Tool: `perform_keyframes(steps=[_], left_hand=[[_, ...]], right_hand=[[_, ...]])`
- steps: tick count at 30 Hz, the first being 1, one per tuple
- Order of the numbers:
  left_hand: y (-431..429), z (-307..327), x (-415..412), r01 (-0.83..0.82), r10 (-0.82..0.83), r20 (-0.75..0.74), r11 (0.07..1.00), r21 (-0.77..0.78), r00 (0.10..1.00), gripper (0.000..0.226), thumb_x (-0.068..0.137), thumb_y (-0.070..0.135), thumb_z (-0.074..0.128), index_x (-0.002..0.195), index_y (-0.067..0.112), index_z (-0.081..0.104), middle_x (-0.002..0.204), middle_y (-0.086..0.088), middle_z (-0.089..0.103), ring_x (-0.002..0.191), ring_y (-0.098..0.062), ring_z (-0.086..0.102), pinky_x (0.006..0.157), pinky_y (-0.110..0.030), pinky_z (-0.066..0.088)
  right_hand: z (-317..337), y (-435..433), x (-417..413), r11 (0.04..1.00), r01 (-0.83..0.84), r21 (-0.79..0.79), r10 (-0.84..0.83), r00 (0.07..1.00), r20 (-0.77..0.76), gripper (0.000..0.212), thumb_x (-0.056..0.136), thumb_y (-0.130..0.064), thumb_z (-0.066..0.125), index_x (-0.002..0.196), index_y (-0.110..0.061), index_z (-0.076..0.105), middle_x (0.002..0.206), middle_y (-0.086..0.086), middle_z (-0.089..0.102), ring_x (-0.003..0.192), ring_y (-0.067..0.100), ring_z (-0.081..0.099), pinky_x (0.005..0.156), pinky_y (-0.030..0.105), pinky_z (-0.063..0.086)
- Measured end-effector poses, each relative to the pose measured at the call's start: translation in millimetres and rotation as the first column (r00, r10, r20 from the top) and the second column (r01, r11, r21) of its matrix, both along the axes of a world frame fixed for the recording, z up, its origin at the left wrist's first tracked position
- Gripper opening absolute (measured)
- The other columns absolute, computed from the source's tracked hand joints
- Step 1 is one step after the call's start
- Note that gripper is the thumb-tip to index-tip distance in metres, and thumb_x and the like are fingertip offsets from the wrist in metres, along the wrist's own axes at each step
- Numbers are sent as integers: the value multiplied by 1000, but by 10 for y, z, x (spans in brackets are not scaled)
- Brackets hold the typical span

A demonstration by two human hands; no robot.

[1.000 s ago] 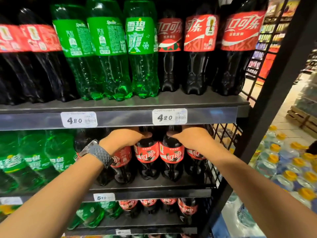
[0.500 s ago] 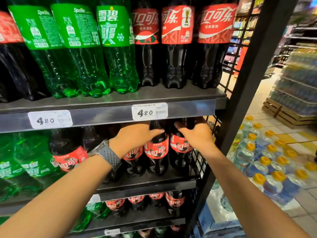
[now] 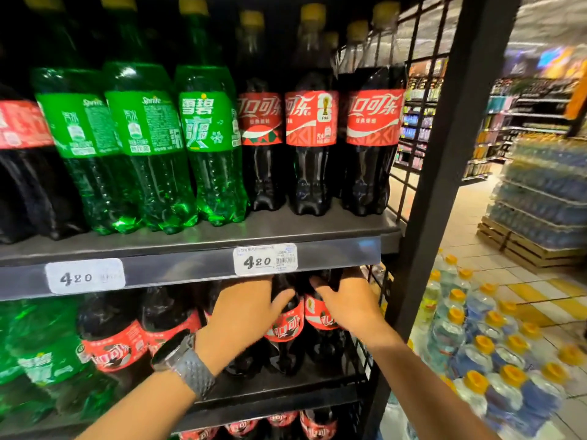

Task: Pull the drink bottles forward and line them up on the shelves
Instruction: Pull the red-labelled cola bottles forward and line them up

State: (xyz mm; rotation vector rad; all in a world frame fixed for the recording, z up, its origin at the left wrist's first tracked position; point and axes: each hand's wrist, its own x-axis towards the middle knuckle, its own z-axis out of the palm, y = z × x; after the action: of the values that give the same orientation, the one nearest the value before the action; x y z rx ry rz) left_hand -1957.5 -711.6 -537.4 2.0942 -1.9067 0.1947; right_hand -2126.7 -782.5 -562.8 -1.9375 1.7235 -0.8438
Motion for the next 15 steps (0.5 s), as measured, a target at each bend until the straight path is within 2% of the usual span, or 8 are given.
perform_keyframes(steps=[2, 4, 5, 6, 8, 11, 13, 15], left_hand=[[196, 34, -6, 8, -7, 92, 1000, -17, 996, 58, 88, 63, 40, 130, 23, 40, 121, -1, 58, 106, -24, 57, 85, -33, 44], [401, 104, -4, 21, -26, 172, 999, 31, 985, 68, 84, 68, 39, 136, 26, 31, 128, 3, 50, 113, -20, 50, 93, -29, 39], [478, 168, 7, 50, -61, 177, 997, 62, 982, 74, 82, 71, 39, 140, 28, 26, 134, 6, 44, 119, -18, 45, 98, -28, 36], [544, 265, 20, 97, -109, 133, 991, 93, 985, 76, 79, 73, 39, 142, 33, 25, 137, 11, 40, 123, -14, 42, 101, -27, 36], [638, 574, 17, 240, -233, -80, 965, 108, 969, 67, 71, 78, 39, 129, 45, 39, 129, 23, 50, 118, -3, 49, 98, -28, 43], [641, 1088, -54, 359, -385, -264, 922, -142, 884, 51, 72, 74, 41, 116, 49, 51, 107, 34, 61, 99, 14, 55, 89, -20, 47], [544, 1348, -147, 311, -415, -265, 880, -359, 870, 43, 77, 65, 46, 115, 45, 54, 105, 32, 61, 96, 15, 54, 87, -12, 44], [372, 1500, -251, 241, -433, -292, 822, -516, 853, 42, 81, 57, 54, 121, 44, 49, 106, 28, 58, 96, 10, 54, 83, -11, 42]], right_hand=[[-7, 236, -61, 992, -36, -122, 23, 994, -106, 34, 85, -55, 57, 80, -22, 51, 82, -4, 53, 79, 16, 54, 67, 27, 41], [-16, 527, -154, 963, -155, -221, 134, 985, -106, 29, 86, -53, 56, 104, -31, 52, 111, -16, 51, 105, 8, 48, 89, 21, 40], [18, 648, -198, 943, -207, -258, 182, 976, -119, 37, 85, -55, 55, 118, -38, 51, 124, -24, 48, 118, 2, 43, 98, 14, 31], [99, 731, -250, 931, -225, -288, 200, 973, -114, 41, 82, -58, 55, 121, -46, 51, 125, -29, 48, 119, -7, 41, 98, 7, 26], [402, 792, -307, 922, -248, -296, 245, 968, -49, 34, 76, -65, 54, 109, -57, 50, 108, -38, 54, 106, -13, 47, 88, 4, 32], [908, 722, -289, 879, -172, -444, 244, 963, 110, 28, 83, -53, 55, 110, -55, 46, 112, -38, 48, 108, -18, 44, 86, -1, 31], [1125, 630, -248, 849, -84, -522, 205, 963, 177, 45, 89, -45, 54, 128, -51, 32, 125, -43, 28, 116, -24, 27, 90, -7, 17], [1248, 506, -193, 837, 0, -547, 160, 956, 245, 61, 92, -39, 53, 144, -35, 21, 141, -32, 18, 129, -19, 12, 100, -1, 5]])
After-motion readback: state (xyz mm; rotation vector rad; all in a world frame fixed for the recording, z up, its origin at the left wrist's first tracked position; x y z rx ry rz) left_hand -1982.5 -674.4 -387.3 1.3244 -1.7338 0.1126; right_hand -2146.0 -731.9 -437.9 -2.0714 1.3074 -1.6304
